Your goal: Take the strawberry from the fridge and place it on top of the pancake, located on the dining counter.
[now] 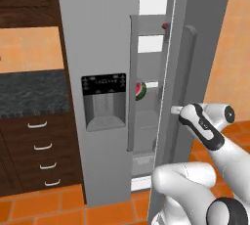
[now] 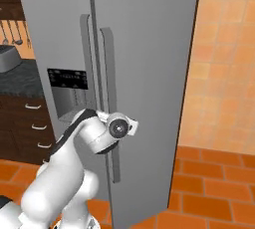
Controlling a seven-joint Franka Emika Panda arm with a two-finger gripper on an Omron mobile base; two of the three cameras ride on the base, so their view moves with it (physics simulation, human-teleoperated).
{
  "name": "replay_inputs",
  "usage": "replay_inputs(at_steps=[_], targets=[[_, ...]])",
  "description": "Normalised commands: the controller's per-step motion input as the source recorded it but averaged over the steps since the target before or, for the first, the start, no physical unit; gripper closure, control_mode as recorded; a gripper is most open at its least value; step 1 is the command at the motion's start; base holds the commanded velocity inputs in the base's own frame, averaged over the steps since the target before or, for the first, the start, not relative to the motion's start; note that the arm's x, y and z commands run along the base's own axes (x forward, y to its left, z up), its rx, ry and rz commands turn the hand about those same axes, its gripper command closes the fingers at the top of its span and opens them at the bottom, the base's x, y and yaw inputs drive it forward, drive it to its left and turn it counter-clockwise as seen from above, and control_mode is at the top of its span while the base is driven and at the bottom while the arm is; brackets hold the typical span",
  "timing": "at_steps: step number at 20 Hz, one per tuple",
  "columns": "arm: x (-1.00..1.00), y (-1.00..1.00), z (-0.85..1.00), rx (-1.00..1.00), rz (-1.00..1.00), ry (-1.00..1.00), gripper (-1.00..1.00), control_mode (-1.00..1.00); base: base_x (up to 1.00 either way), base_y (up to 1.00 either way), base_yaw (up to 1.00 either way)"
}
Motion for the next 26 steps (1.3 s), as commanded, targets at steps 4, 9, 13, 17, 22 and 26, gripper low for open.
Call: replay_inputs(at_steps=[4, 9, 13, 17, 22, 26], targets=[[-0.29, -1.00, 0.16, 0.00, 0.00, -0.11, 1.00, -1.00, 0.00, 0.00, 0.00], [-0.17, -1.00, 0.05, 0.04, 0.00, -0.09, 1.00, -1.00, 0.00, 0.00, 0.00], [0.03, -1.00, -0.06, 0.12, 0.00, -0.25, 1.00, -1.00, 0.00, 0.00, 0.00], [0.34, -1.00, -0.29, 0.13, 0.00, -0.36, 1.00, -1.00, 0.00, 0.00, 0.00], [0.95, -1.00, -0.53, 0.15, -0.03, -0.39, 1.00, -1.00, 0.00, 0.00, 0.00], [-0.14, -0.68, 0.35, 0.16, -0.33, -0.18, 1.00, -1.00, 0.00, 0.00, 0.00]])
